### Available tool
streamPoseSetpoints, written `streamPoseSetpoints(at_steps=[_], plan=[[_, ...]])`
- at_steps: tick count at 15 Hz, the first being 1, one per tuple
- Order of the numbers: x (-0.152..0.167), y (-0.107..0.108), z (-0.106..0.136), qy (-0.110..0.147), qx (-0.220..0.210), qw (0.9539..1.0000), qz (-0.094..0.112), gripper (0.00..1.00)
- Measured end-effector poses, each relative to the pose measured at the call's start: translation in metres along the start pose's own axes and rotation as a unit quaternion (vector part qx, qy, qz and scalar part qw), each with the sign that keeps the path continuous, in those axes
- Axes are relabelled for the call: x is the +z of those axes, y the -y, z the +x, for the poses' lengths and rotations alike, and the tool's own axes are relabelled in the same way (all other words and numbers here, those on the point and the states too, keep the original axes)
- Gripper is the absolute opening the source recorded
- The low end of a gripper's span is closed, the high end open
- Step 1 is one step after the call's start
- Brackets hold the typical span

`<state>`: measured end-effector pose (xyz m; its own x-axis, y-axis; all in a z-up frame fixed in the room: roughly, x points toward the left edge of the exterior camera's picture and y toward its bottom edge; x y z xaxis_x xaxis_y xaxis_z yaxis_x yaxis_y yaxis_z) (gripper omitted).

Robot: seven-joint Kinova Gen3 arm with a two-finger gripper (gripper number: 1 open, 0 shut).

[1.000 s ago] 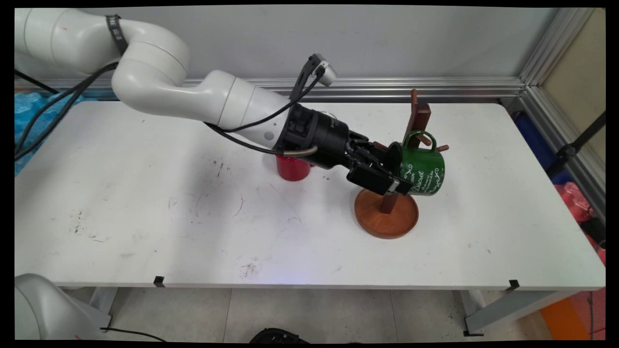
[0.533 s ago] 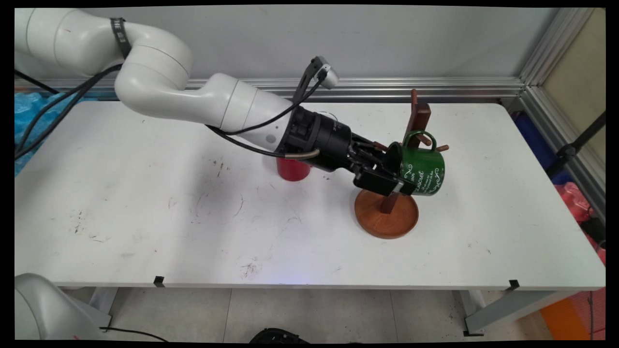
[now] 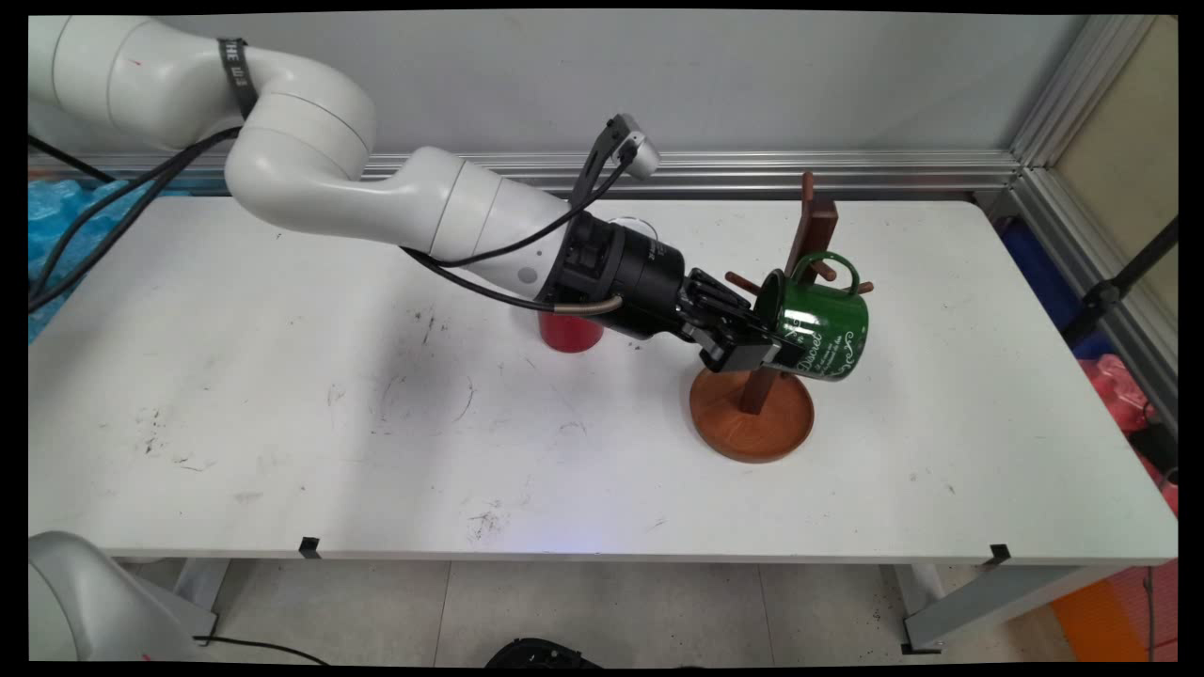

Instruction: Place the picked object on the table

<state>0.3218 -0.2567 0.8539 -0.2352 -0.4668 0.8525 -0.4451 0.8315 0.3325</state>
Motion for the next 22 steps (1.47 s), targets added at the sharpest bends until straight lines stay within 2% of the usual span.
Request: streamPoseSetpoints(at_steps=[12, 22], plan=[[-0.006, -0.010, 0.002, 0.004, 0.007, 0.9999, -0.009, 0.00], [-0.018, -0.025, 0.014, 0.000, 0.021, 0.9995, -0.022, 0.00]])
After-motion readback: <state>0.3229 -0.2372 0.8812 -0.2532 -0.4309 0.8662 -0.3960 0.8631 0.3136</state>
